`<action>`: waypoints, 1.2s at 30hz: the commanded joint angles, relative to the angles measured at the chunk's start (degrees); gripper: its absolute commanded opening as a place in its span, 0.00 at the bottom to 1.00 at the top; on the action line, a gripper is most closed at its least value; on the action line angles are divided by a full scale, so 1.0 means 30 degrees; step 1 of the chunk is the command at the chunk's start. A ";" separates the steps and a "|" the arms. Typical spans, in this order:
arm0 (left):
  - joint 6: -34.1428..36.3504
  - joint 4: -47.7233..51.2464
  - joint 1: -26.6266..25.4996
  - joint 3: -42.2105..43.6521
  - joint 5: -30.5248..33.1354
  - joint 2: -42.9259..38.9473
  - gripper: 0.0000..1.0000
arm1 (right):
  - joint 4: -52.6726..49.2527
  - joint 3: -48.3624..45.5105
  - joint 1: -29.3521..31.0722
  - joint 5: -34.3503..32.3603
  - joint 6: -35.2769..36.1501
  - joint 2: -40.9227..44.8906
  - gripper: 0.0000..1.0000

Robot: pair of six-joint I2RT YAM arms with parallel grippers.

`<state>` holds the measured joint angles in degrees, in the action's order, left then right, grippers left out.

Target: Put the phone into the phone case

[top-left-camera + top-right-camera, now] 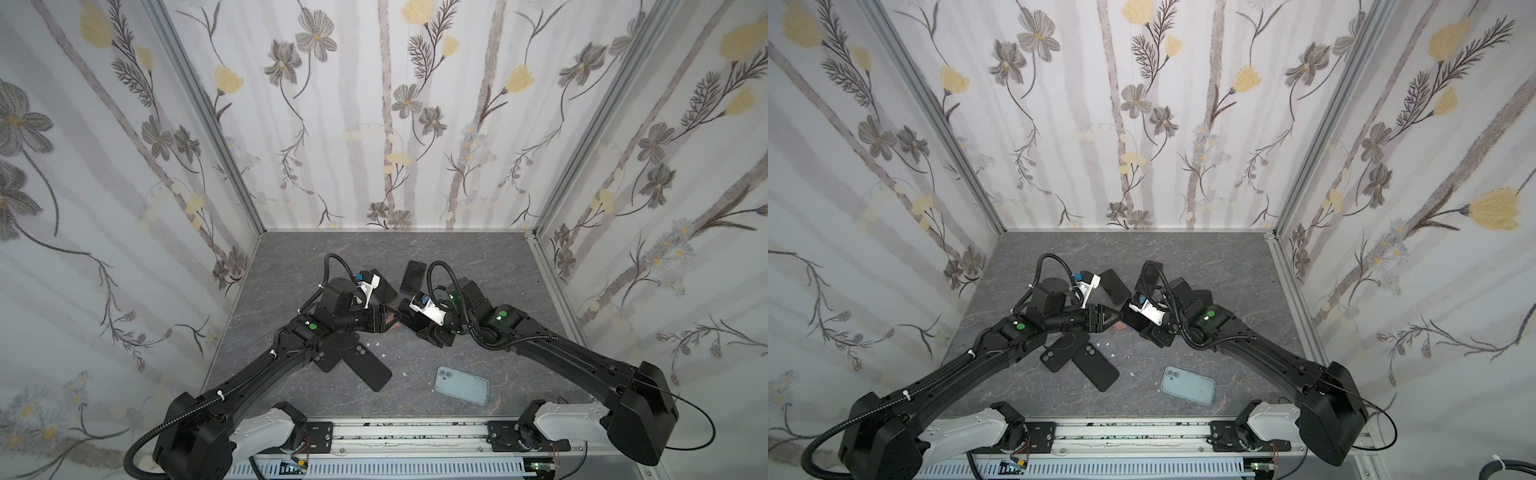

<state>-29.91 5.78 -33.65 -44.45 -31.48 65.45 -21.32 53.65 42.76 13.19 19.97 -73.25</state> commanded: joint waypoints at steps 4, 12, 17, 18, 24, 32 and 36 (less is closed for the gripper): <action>-0.0736 -0.1095 0.0126 -0.0026 -0.1292 0.0702 0.51 | 0.1284 0.0162 0.0160 0.0963 -0.0290 0.0332 0.60; -0.0771 -0.0279 0.0549 -0.1213 -0.2502 0.1273 0.29 | 0.0999 0.0918 0.0388 0.0929 0.0112 0.0013 0.60; -0.1210 -0.0411 0.0841 -0.1401 -0.2840 0.1407 0.20 | 0.1031 0.1160 0.0677 0.1092 0.0199 -0.0096 0.60; -0.1189 -0.0347 0.0849 -0.1444 -0.2975 0.1467 0.15 | 0.1230 0.1033 0.0716 0.1025 0.0200 -0.0049 0.60; -0.1774 -0.0004 0.0933 -0.1600 -0.2898 0.1246 0.00 | 0.2088 0.0633 0.0976 0.0666 -0.0372 0.0136 0.61; -0.3609 -0.1664 0.0969 -0.1253 -0.2303 0.0857 0.00 | 0.4211 0.0194 0.1126 0.0892 -0.1611 0.0774 0.81; -0.3390 -0.1128 0.1047 -0.1666 -0.1408 0.0722 0.00 | 0.4396 0.0424 0.1154 0.0124 -0.2142 0.0746 0.95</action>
<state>-39.22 4.71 -30.68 -48.25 -37.43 67.96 -11.84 54.33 46.17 14.63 15.42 -71.22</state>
